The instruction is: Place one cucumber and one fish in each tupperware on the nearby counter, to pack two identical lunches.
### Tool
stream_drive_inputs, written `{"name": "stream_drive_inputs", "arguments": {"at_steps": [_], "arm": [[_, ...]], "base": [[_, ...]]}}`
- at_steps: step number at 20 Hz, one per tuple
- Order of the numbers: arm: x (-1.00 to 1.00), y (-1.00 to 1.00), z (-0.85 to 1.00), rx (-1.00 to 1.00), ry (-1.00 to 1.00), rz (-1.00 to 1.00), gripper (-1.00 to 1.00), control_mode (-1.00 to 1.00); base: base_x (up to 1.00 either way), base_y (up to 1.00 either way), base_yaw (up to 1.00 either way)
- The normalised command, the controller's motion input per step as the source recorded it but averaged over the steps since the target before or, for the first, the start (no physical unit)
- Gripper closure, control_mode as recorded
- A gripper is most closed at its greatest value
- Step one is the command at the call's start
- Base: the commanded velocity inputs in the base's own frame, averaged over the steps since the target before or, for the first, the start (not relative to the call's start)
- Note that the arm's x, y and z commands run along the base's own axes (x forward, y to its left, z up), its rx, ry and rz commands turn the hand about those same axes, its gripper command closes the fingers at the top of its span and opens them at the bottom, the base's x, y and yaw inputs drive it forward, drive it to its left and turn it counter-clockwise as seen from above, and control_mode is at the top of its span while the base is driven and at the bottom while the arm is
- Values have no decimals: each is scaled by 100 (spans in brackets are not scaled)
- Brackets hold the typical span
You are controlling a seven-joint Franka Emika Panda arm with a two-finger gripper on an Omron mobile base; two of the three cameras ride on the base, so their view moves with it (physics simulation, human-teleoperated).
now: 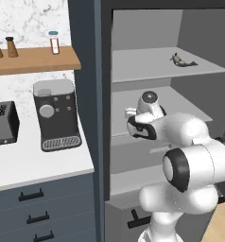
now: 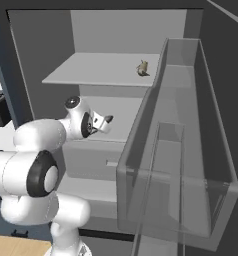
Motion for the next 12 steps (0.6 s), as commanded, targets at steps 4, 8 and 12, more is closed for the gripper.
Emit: {"name": "stream_drive_inputs", "arguments": {"at_steps": [4, 8, 12], "arm": [[-100, -15, 98, 0, -1, -5, 100, -100], [-100, -16, 88, 0, 0, -5, 100, -100], [-98, -18, 61, 3, 0, -1, 100, -100]], "base": [[0, 0, 0], [0, 0, 0], [0, 0, 0]]}}
